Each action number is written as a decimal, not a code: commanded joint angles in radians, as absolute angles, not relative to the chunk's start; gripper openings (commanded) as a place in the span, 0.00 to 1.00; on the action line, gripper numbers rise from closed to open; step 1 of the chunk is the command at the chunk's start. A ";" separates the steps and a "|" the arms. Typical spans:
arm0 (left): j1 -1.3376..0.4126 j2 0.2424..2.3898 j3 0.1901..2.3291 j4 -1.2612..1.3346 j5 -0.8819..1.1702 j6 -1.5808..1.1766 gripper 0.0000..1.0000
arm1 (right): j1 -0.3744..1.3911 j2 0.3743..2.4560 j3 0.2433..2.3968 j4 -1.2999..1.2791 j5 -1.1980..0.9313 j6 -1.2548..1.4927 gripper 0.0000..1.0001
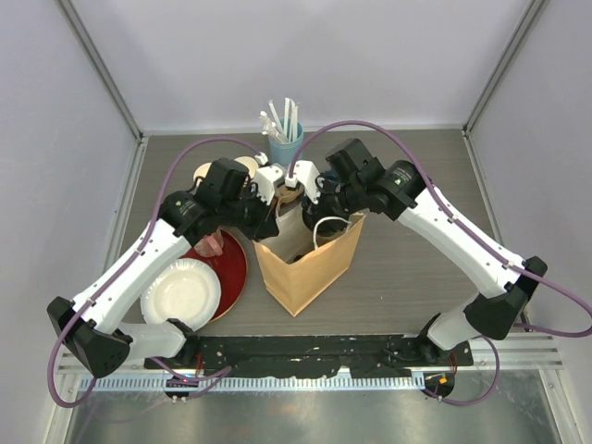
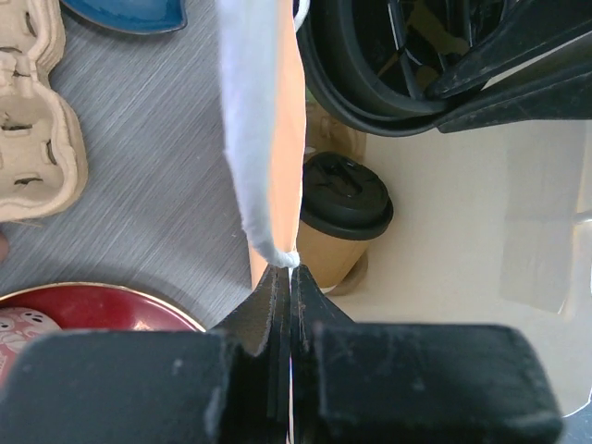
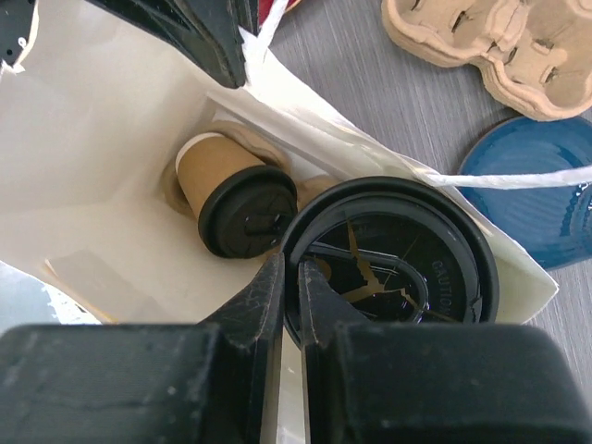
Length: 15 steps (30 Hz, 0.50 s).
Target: Pack the takeout coffee
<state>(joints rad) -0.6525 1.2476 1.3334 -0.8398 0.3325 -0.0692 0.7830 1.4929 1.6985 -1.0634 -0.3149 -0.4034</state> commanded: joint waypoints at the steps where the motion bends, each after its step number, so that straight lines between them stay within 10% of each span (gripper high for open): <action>1: -0.655 1.230 1.338 -0.825 0.333 -0.057 0.00 | 0.782 1.505 1.675 -1.015 -0.322 -0.460 0.01; 15: -0.655 1.227 1.338 -0.828 0.285 0.003 0.00 | 0.778 1.440 1.672 -1.049 -0.440 -0.393 0.01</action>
